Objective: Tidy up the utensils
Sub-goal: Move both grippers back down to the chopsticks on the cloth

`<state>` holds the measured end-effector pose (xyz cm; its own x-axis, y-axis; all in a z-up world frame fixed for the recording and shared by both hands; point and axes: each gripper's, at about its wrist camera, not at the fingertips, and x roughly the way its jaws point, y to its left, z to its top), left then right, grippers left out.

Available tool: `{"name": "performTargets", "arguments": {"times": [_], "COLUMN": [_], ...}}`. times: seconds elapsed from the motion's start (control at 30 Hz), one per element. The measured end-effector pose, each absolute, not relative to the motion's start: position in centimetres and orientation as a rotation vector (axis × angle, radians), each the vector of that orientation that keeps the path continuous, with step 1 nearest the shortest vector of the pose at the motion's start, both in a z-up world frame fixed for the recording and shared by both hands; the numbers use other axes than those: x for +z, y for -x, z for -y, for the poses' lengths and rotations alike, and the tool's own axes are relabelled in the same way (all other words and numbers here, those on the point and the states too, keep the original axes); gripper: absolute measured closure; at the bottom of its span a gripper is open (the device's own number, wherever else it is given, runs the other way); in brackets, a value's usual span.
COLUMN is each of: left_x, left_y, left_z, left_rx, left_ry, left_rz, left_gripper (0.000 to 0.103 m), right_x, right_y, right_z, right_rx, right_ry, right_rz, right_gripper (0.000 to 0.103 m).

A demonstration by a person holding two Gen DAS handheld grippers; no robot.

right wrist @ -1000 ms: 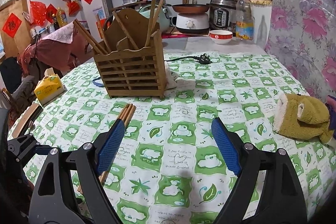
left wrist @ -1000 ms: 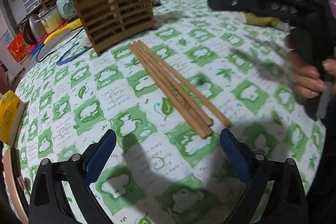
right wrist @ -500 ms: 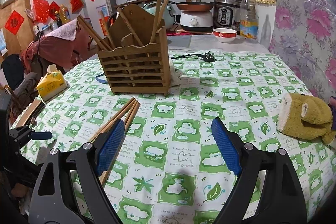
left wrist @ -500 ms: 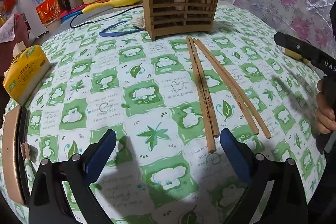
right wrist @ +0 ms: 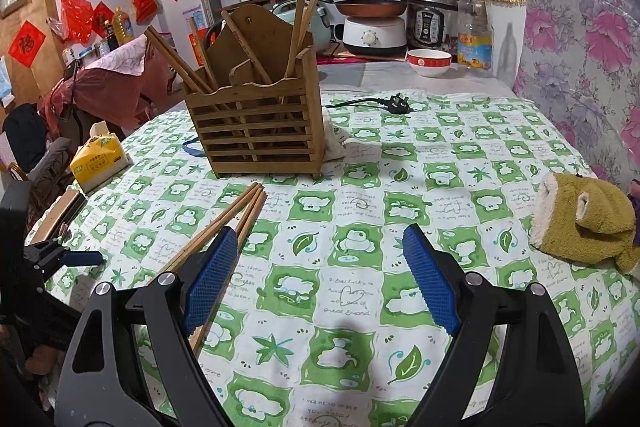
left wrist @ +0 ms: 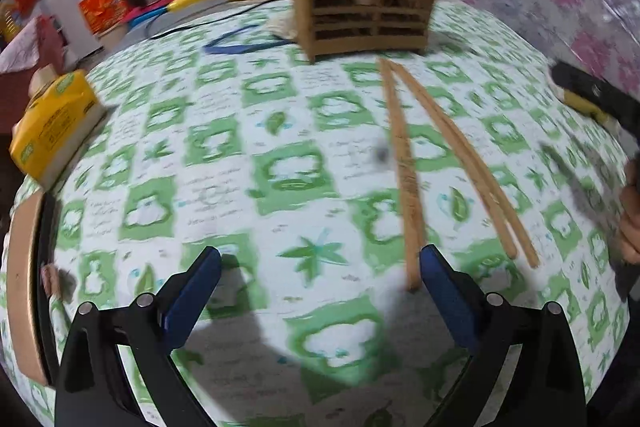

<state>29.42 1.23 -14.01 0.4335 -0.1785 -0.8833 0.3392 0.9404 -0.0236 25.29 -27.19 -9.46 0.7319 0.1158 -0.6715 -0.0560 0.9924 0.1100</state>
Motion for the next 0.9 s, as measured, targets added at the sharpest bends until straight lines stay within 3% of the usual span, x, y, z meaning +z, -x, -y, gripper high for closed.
{"name": "performTargets", "arguments": {"times": [0.43, 0.8, 0.9], "left_x": [-13.0, -13.1, -13.0], "left_y": [-27.3, -28.4, -28.2], "left_z": [0.4, -1.4, -1.3], "left_rx": [-0.345, -0.329, -0.33], "left_ry": [-0.309, -0.194, -0.202], "left_rz": [-0.973, -1.018, -1.011], "left_gripper": [0.006, 0.006, 0.006], "right_x": [-10.7, -12.4, -12.7], "right_y": [-25.2, -19.7, -19.2], "right_z": [25.2, 21.2, 20.1], "right_rx": [0.219, 0.364, 0.373], "right_ry": [-0.046, 0.134, 0.178], "right_rz": [-0.828, -0.925, -0.942], "right_gripper": [0.021, 0.022, 0.027]}}
